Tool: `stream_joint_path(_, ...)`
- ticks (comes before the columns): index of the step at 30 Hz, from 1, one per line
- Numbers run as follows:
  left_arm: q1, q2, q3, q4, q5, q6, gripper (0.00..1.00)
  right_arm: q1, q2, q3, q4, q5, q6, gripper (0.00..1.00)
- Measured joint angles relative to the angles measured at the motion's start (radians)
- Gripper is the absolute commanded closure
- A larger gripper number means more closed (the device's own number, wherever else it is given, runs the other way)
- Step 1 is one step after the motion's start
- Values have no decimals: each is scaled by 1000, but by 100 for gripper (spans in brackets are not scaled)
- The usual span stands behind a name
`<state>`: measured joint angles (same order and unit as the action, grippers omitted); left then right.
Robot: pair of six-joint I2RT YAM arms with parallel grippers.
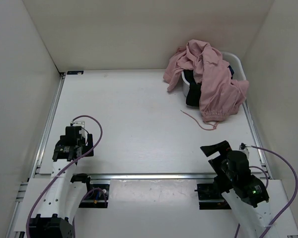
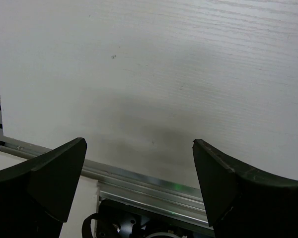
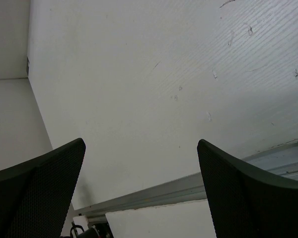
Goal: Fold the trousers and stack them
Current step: Grab the trousers from the pile
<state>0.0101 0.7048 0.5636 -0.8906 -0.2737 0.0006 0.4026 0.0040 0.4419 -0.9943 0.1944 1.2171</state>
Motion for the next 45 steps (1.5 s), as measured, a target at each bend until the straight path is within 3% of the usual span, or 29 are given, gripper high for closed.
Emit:
stream_joint_path(5, 0, 0, 0, 0, 0, 0, 0, -16, 16, 9, 4, -8, -36, 1)
stream_joint_path(7, 0, 3, 0, 0, 2, 0, 0, -19, 97, 34, 15, 8, -77, 1)
stream_joint_path(9, 0, 28, 15, -6, 13, 0, 0, -20, 244, 131, -14, 44, -154, 1)
stream_joint_path(11, 0, 82, 71, -21, 33, 0, 0, -21, 433, 335, -84, 122, -254, 1)
stream_joint_path(18, 0, 293, 451, -14, 159, 0, 0, -59, 1153, 1032, -19, 476, -592, 1)
stream_joint_path(22, 0, 390, 584, -5, 219, 0, 0, -181, 1499, 1242, 76, 473, -727, 1)
stream_joint_path(31, 0, 451, 584, -16, 304, 0, 0, -312, 2093, 1698, 96, 424, -832, 1)
stream_joint_path(34, 0, 450, 560, -5, 310, 0, 0, -325, 2140, 1707, 97, 423, -835, 30)
stream_joint_path(35, 0, 450, 551, -3, 310, 0, 0, -329, 2139, 1689, 106, 423, -836, 60)
stream_joint_path(38, 0, 450, 527, 1, 310, 0, 0, -340, 2102, 1615, 138, 409, -832, 100)
stream_joint_path(45, 0, 449, 520, 1, 308, 0, 0, -351, 1981, 1537, 174, 373, -839, 100)
